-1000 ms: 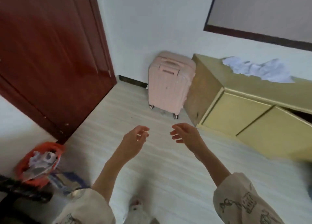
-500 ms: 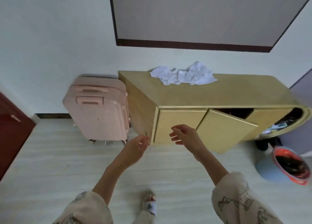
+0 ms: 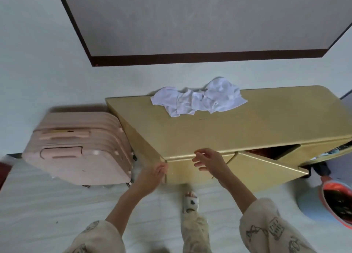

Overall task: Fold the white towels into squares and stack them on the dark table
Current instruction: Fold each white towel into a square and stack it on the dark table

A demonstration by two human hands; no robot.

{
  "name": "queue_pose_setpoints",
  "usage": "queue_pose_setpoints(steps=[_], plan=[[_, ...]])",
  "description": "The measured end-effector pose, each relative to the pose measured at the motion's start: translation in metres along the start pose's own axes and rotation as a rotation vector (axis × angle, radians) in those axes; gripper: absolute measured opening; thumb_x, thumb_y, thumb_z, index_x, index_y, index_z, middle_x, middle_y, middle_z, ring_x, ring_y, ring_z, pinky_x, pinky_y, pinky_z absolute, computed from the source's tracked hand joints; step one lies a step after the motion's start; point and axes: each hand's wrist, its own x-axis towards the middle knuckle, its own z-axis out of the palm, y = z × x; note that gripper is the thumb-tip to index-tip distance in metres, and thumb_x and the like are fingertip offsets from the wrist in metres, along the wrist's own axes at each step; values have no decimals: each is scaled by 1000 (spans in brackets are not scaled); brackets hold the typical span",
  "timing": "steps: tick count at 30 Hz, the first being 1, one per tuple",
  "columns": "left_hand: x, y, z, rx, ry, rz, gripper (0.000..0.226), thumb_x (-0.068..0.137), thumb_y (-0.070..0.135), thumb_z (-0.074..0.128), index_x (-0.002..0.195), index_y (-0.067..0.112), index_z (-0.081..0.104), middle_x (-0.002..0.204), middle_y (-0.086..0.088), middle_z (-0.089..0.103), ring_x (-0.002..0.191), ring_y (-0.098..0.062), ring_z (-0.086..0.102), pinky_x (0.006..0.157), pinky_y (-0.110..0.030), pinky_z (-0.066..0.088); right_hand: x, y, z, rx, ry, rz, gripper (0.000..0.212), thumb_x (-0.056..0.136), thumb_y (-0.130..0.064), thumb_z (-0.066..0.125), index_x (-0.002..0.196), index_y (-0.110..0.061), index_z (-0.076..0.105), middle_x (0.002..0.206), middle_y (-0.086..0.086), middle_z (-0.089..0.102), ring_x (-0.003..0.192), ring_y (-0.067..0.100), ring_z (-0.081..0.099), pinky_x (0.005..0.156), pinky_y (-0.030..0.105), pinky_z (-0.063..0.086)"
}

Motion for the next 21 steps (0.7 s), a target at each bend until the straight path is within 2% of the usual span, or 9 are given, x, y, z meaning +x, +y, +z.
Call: queue_pose_setpoints(steps=[2, 4, 6, 8, 12, 17, 21], plan=[[40, 2, -6, -23, 31, -30, 26, 98, 18, 40, 112, 8, 60, 104, -6, 64, 92, -16, 58, 74, -16, 41, 46, -7, -10, -26, -10, 18, 14, 94, -10, 50, 103, -7, 60, 81, 5, 66, 68, 15, 61, 61, 22, 48], [82, 6, -13, -31, 61, -83, 26, 97, 18, 43, 115, 7, 58, 107, -6, 64, 92, -15, 57, 77, -19, 40, 96, -12, -21, -75, -16, 43, 16, 94, -9, 50, 105, -5, 61, 80, 5, 65, 68, 18, 59, 63, 27, 47], [125, 14, -17, -61, 81, -132, 25, 96, 18, 45, 114, 6, 58, 108, -9, 65, 92, -17, 58, 79, -21, 40, 147, -14, -33, -203, -4, 31, 19, 92, -12, 51, 105, -4, 62, 82, 6, 66, 76, 21, 60, 73, 33, 47], [162, 26, -19, -66, 87, -181, 25, 95, 17, 47, 114, 6, 59, 108, -9, 65, 95, -20, 60, 78, -20, 39, 190, -17, -45, -399, 2, -2, 21, 91, -16, 53, 106, -6, 64, 92, 8, 69, 89, 24, 62, 83, 31, 44], [228, 43, -25, -58, 105, -256, 27, 94, 19, 47, 116, 9, 60, 115, -6, 63, 107, -22, 57, 85, -20, 36, 267, -27, -62, -598, -14, -15, 22, 92, -18, 50, 107, -8, 62, 108, 9, 67, 103, 27, 59, 83, 29, 41], [268, 40, -29, -98, 121, -326, 24, 95, 18, 47, 114, 12, 61, 116, -1, 63, 106, -15, 56, 85, -17, 35, 345, -30, -59, -673, 7, -18, 29, 93, -24, 51, 116, -6, 55, 114, 13, 59, 107, 30, 55, 90, 37, 43], [278, 26, -26, -133, 131, -397, 23, 95, 18, 47, 112, 14, 61, 113, 3, 63, 106, -12, 56, 84, -15, 34, 377, -22, -44, -807, 83, -64, 43, 90, -38, 54, 118, -6, 48, 116, 11, 51, 109, 29, 48, 92, 42, 38]])
